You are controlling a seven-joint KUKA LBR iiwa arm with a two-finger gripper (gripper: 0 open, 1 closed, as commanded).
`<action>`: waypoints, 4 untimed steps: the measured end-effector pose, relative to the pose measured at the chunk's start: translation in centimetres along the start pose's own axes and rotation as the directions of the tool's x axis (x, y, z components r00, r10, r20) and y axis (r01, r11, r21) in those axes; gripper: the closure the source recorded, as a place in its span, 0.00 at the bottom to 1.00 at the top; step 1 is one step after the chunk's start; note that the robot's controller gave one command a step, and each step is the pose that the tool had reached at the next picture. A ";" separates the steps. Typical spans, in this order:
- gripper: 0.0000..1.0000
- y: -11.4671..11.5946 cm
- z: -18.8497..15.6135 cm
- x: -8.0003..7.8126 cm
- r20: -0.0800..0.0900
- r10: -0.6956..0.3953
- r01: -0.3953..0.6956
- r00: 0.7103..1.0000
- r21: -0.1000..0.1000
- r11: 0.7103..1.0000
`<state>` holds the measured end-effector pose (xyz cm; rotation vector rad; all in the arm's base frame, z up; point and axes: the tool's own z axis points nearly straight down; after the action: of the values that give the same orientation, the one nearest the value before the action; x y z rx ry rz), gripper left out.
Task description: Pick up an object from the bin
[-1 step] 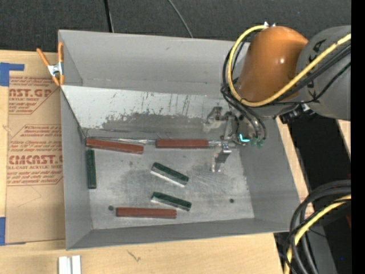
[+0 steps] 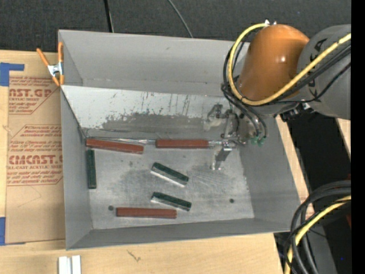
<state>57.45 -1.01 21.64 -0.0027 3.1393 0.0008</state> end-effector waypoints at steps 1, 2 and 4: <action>0.00 -1.1 5.6 -0.5 0.004 0.083 -0.083 0.997 -0.001 0.997; 0.00 5.2 11.5 -0.9 0.001 0.103 -0.103 0.995 0.000 0.995; 0.00 8.4 13.5 0.3 0.000 0.238 -0.238 0.971 0.001 0.971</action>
Offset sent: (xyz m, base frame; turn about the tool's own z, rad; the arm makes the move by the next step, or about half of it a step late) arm 0.0107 0.0947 -0.1464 0.0976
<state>57.16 7.35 8.14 0.3743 3.1170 -0.0002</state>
